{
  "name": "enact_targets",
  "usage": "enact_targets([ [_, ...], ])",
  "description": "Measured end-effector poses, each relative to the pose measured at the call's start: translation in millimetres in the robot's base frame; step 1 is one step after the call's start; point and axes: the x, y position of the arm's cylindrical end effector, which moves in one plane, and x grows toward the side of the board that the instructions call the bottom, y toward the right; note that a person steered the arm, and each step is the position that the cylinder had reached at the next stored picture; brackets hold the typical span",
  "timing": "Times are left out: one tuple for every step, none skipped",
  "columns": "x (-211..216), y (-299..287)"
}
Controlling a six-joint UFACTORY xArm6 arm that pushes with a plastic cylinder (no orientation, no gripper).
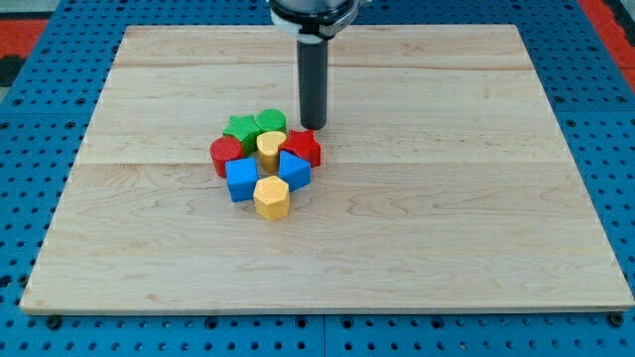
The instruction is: Push the group of blocks towards the down
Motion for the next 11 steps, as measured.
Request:
enact_targets([
  [16, -52],
  [17, -82],
  [16, -64],
  [24, -70],
  [50, -52],
  [64, -45],
  [82, -31],
  [98, -39],
  [83, -43],
  [81, -55],
  [76, -59],
])
